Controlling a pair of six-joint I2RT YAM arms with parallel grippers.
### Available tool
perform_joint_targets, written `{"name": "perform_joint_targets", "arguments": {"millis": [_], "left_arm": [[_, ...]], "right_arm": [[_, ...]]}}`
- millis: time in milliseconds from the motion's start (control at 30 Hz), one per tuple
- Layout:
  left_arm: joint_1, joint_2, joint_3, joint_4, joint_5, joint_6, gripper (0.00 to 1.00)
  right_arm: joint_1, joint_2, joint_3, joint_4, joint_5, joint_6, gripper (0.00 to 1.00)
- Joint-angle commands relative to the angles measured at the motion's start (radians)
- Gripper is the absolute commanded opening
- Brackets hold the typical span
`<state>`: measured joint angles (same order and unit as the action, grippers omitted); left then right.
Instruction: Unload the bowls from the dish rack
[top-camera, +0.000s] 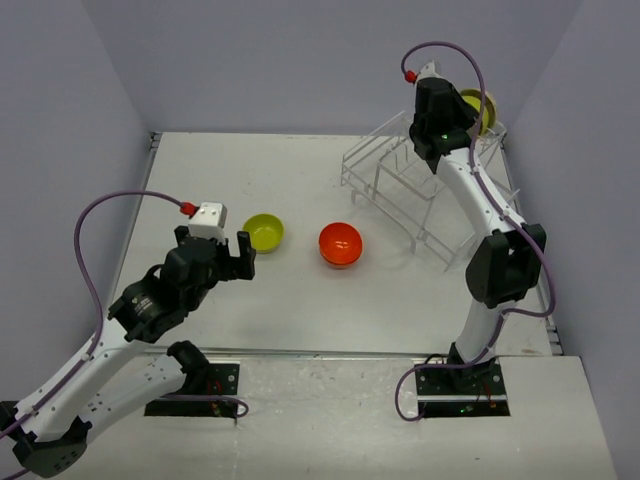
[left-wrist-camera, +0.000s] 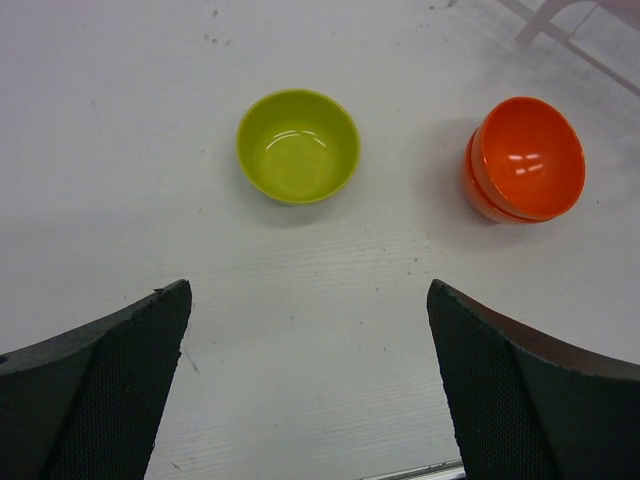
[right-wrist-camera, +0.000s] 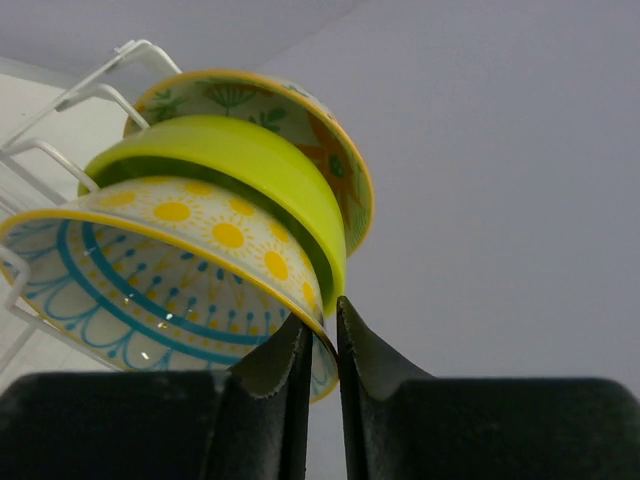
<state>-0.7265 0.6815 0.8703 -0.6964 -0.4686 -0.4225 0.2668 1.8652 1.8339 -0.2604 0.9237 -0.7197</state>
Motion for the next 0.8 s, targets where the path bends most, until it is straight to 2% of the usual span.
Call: {"name": "perform_joint_targets", "arguments": {"millis": [0, 100, 133, 500, 767], "left_arm": [[0.009, -0.002, -0.007, 0.057, -0.011, 0.033, 1.00], [0.009, -0.005, -0.013, 0.070, -0.007, 0.039, 1.00], [0.009, -0.007, -0.016, 0.072, -0.007, 0.041, 1.00], [0.016, 0.001, -0.017, 0.075, -0.013, 0.041, 1.00], [0.019, -0.003, -0.022, 0.078, -0.018, 0.039, 1.00]], "right_arm": [[0.000, -0.001, -0.039, 0.075, -0.017, 0.002, 0.14], [0.000, -0.032, -0.076, 0.111, -0.019, -0.009, 0.01], [0.000, -0.038, -0.084, 0.130, -0.016, -0.014, 0.00], [0.009, -0.175, -0.147, 0.239, -0.002, -0.069, 0.00], [0.018, -0.235, -0.148, 0.247, -0.006, -0.069, 0.00]]}}
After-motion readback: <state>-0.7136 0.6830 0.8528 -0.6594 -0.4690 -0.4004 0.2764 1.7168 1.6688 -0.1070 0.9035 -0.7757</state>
